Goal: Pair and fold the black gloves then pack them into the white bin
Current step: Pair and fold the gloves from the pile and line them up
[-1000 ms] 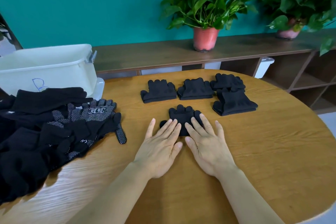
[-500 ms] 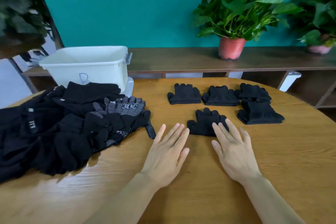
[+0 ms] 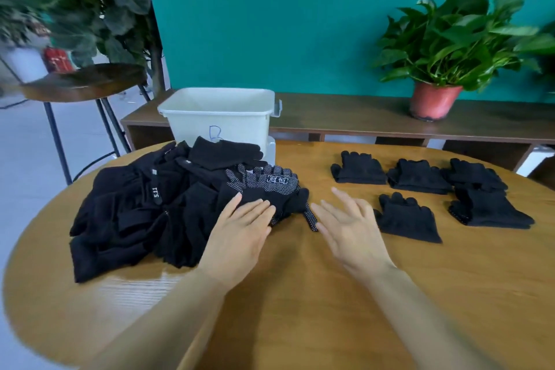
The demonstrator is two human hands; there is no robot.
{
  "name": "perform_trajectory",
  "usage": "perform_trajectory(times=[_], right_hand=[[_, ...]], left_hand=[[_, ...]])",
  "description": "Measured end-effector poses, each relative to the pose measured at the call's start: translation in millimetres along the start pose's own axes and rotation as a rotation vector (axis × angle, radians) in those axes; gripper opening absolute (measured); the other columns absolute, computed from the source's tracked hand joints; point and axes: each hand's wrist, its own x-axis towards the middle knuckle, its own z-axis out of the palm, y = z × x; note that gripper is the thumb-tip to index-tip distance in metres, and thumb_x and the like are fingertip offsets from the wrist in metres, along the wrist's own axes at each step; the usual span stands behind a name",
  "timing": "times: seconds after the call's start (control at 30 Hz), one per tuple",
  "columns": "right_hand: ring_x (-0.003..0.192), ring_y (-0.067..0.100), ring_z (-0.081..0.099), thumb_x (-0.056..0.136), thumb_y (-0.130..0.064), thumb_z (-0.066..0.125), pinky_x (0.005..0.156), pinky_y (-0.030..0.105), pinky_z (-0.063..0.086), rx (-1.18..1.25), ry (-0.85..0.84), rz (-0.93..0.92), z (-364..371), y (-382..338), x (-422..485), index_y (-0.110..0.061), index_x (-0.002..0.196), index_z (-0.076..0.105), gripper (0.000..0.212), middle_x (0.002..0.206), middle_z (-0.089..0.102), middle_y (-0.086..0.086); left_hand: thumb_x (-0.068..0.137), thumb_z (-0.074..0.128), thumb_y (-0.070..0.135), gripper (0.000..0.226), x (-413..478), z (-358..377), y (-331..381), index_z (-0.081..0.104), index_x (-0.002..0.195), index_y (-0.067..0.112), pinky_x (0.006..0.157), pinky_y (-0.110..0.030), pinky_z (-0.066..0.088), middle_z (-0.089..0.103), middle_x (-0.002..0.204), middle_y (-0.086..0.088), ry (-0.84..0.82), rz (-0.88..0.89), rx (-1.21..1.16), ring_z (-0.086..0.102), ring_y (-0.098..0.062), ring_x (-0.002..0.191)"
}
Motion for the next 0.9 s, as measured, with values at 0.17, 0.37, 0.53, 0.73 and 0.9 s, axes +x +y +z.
perform_trajectory(times=[0.17,0.37,0.53,0.73,0.9], right_hand=[[0.121,0.034,0.056,0.077,-0.011,0.076,0.092,0.041,0.032,0.02,-0.053,-0.103,35.4,-10.5,49.1,-0.014,0.111,0.07,0.035,0.094,0.071,0.0],[0.125,0.034,0.053,0.074,-0.011,0.074,0.095,0.042,0.03,0.014,-0.192,-0.186,70.6,-12.0,69.3,-0.015,0.096,0.07,0.022,0.091,0.067,0.0],[0.128,0.033,0.05,0.086,-0.015,0.047,0.099,0.041,0.031,0.034,-0.188,-0.223,81.4,-10.4,75.7,-0.017,0.083,0.069,0.022,0.095,0.066,-0.001],[0.119,0.03,0.058,0.086,-0.011,0.049,0.094,0.036,0.031,0.196,-0.044,-0.096,55.4,-14.7,91.1,-0.017,0.09,0.075,0.027,0.094,0.073,-0.004],[0.123,0.028,0.054,0.085,-0.007,0.052,0.097,0.033,0.026,0.324,-0.013,0.016,10.4,-15.5,106.2,-0.017,0.101,0.075,0.03,0.106,0.074,-0.003]], left_hand=[[0.083,0.075,0.014,0.038,28.6,26.0,-25.2,0.069,0.12,0.008,0.112,-0.042,0.023,0.07,0.121,-0.002,0.001,0.05,0.037,0.065,-0.019,0.115],[0.087,0.068,0.016,0.035,39.0,58.1,-40.5,0.068,0.121,0.008,0.113,-0.044,0.02,0.07,0.121,0.0,-0.014,0.023,0.019,0.065,-0.017,0.115],[0.093,0.036,0.03,0.047,34.4,62.5,-43.2,0.066,0.125,0.012,0.115,-0.046,0.017,0.066,0.128,0.003,-0.075,-0.03,-0.037,0.059,-0.013,0.121],[0.077,0.048,0.044,0.068,39.8,51.5,-40.5,0.056,0.136,0.013,0.118,-0.049,0.008,0.06,0.137,0.004,-0.035,-0.076,-0.09,0.049,-0.01,0.131],[0.081,0.05,0.04,0.052,61.2,12.6,-34.4,0.065,0.125,0.019,0.116,-0.047,0.011,0.064,0.131,0.002,0.082,-0.132,-0.11,0.052,-0.012,0.125]])
